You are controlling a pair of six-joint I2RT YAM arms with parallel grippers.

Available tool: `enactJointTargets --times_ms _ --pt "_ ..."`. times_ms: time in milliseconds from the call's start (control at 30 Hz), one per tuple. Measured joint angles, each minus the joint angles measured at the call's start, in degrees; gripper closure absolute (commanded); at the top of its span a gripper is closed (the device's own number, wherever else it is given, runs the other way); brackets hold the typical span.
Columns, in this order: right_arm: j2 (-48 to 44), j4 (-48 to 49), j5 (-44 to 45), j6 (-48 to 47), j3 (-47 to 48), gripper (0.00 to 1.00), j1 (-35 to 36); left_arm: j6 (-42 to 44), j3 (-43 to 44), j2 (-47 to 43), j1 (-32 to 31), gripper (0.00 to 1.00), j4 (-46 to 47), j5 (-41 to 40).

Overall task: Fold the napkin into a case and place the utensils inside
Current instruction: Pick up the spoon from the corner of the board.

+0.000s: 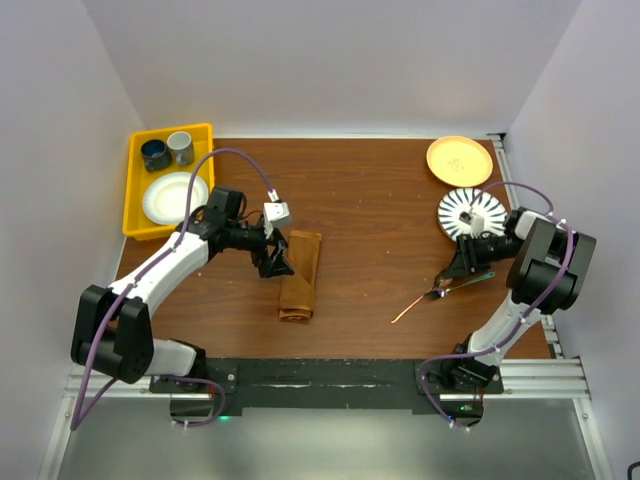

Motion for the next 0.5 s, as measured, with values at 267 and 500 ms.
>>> enactJointTargets --times_ms 267,500 --pt "2.9 -2.1 0.0 -1.7 0.4 1.00 0.0 0.9 0.3 0.1 0.0 0.11 -0.4 -0.5" --pt "7.7 -9.4 -0.7 -3.8 12.4 1.00 0.5 2.4 0.3 0.5 0.2 0.11 -1.5 -0.8"
